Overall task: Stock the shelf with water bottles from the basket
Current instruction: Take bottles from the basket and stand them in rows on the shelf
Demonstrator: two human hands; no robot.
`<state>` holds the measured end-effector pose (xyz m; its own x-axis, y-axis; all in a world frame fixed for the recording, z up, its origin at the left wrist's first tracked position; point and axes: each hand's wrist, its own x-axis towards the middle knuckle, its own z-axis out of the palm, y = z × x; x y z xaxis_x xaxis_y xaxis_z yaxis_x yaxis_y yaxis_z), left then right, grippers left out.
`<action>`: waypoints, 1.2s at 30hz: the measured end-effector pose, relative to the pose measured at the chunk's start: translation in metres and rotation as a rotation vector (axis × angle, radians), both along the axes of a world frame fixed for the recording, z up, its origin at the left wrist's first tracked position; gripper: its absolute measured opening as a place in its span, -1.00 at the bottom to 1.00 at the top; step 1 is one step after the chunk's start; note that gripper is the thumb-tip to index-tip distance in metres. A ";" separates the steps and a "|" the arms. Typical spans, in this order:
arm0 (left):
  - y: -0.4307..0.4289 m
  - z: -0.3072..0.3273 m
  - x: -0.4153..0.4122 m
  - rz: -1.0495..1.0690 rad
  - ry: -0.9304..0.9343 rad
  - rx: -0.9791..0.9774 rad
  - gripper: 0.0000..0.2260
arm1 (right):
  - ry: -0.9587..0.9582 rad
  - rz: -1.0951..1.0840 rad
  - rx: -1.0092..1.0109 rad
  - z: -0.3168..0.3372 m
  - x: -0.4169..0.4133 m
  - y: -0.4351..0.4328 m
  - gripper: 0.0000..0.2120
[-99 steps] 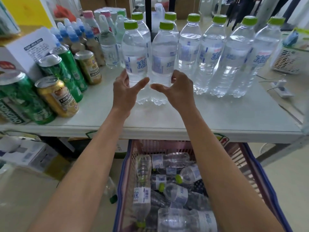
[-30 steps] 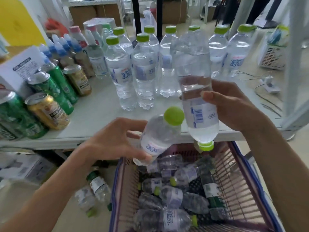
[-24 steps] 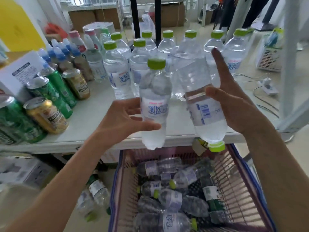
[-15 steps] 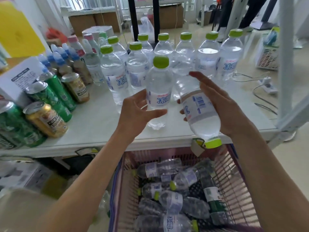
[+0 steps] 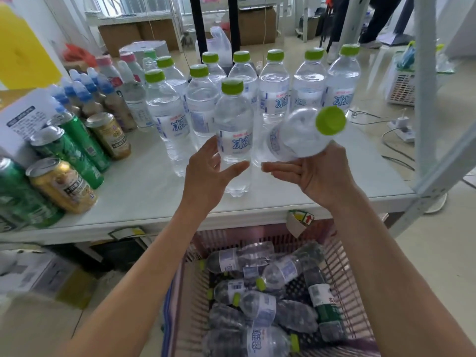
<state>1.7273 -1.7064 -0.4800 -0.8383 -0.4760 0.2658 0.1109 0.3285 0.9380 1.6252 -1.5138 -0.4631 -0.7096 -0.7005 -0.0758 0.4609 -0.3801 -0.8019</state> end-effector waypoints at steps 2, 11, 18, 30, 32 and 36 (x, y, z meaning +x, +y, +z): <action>-0.002 -0.003 -0.001 0.009 0.000 0.026 -0.45 | -0.004 0.030 -0.011 0.000 0.004 -0.001 -0.64; 0.004 -0.009 -0.008 0.016 0.022 0.029 -0.41 | 0.196 -0.036 0.183 -0.011 -0.005 -0.009 -0.45; 0.009 -0.012 -0.011 0.016 0.030 -0.014 -0.40 | 0.464 -0.032 0.464 0.011 -0.034 0.006 -0.54; 0.018 -0.024 -0.010 0.123 -0.020 -0.075 -0.54 | 0.570 0.090 0.542 0.013 -0.045 0.005 -0.51; 0.022 -0.024 -0.008 0.193 -0.071 -0.195 -0.56 | 0.594 0.051 0.584 0.013 -0.045 0.004 -0.51; 0.022 -0.018 -0.007 0.267 -0.130 -0.399 -0.55 | 0.691 -0.027 0.682 0.006 -0.049 -0.001 -0.43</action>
<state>1.7199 -1.6843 -0.4980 -0.7391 -0.5612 0.3725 -0.1359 0.6660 0.7335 1.5765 -1.5147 -0.4576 -0.7654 -0.6433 -0.0195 -0.1970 0.2629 -0.9445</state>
